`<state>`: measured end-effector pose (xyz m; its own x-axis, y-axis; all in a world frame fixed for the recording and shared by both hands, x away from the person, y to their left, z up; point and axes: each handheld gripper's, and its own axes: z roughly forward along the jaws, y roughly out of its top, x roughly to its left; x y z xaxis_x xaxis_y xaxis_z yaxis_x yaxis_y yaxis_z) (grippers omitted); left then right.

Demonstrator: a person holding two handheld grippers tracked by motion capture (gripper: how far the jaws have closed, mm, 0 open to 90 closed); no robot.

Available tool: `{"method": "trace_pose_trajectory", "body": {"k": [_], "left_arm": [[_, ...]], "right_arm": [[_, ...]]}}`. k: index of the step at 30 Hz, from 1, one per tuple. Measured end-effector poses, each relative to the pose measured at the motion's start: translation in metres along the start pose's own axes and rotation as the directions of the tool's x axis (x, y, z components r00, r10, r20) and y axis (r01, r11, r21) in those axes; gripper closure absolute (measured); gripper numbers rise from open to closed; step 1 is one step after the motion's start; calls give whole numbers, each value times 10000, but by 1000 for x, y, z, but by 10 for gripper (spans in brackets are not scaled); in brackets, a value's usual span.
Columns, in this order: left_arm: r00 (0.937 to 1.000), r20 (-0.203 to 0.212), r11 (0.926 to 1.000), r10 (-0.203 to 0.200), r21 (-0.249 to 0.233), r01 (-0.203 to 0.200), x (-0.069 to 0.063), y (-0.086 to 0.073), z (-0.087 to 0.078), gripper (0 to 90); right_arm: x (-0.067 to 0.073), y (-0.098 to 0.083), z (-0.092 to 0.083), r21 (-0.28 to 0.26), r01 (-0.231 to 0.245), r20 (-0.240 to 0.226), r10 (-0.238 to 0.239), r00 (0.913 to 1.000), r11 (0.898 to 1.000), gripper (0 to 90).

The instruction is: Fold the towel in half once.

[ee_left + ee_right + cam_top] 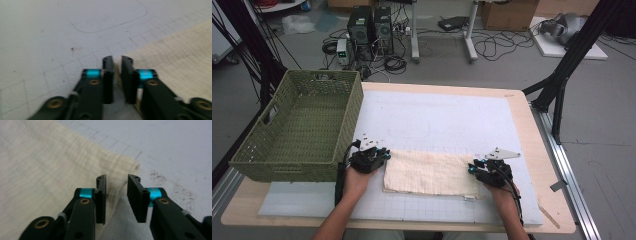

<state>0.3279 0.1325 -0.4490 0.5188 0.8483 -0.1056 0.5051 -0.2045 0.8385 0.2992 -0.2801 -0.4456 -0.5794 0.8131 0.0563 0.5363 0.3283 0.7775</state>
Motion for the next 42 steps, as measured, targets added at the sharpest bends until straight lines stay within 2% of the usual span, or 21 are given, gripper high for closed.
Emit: {"method": "trace_pose_trajectory", "body": {"k": [2,5,7,9,11,13,14,15,16,17,18,20,22,24,26,29,31,34,36,39,42], "left_arm": [[9991,362,9997,-230,-94,233,3,0,0,611],[9986,455,9996,-263,-42,265,3,0,1,523],[9986,465,9997,-250,69,247,4,0,2,504],[9973,716,9995,-181,288,160,3,2,5,504],[9971,765,9991,54,418,-86,1,4,9,507],[9976,615,9957,310,852,-362,-1,5,13,581],[9975,623,9959,325,824,-376,-2,6,14,633],[9966,794,9960,219,847,-286,-1,6,14,739],[9963,819,9962,250,808,-316,-1,6,14,769],[9964,799,9962,291,790,-355,-2,6,14,842],[9962,776,9957,404,803,-466,-2,6,14,845],[9964,838,9971,163,725,-224,-1,6,13,856],[9968,790,9986,-92,523,51,3,7,12,858],[9961,775,9988,-409,292,388,6,10,13,859],[9979,588,9992,-264,305,246,9,13,16,859],[9984,359,9988,-437,252,428,14,21,23,859],[9984,203,9986,-530,30,530,18,28,26,860],[9975,259,9972,-657,-339,666,26,39,30,860],[9970,290,9928,-720,-938,745,31,40,32,859],[9944,340,9934,-1001,-535,1018,38,40,38,860],[9936,216,9919,-1112,-600,1123,43,46,40,860]], "right_arm": [[-3,3,-4,-327,-210,119,214,9997,9992,599],[-10,8,-3,-522,-396,414,418,9983,9979,491],[-13,12,1,-564,-544,428,568,9975,9969,485],[-14,17,9,-467,-436,298,450,9985,9980,494],[-14,21,17,-272,-275,94,277,9996,9993,524],[-11,25,25,177,-63,-14,63,10000,9998,580],[-10,25,29,444,73,-78,-69,9999,9990,616],[-9,24,32,551,109,-64,-105,9999,9984,640],[-9,24,31,527,-56,-99,61,9999,9986,701],[-11,23,31,530,-112,-323,129,9994,9985,769],[-11,23,30,579,-200,-414,224,9989,9981,810],[-11,23,29,612,-227,-556,262,9981,9979,840],[-10,24,28,547,13,-495,14,9988,9985,844],[-10,27,26,159,90,-286,-85,9996,9998,845],[-11,30,26,-120,195,-74,-196,9998,9997,845],[-11,38,31,-289,387,294,-379,9989,9988,844],[-13,46,35,-340,486,552,-467,9974,9982,844],[-19,58,40,-484,444,648,-412,9970,9978,844],[-23,66,43,-579,549,763,-504,9958,9968,843],[-27,77,50,-642,529,851,-474,9952,9965,843],[-27,83,57,-600,515,1014,-452,9938,9969,843]]}}
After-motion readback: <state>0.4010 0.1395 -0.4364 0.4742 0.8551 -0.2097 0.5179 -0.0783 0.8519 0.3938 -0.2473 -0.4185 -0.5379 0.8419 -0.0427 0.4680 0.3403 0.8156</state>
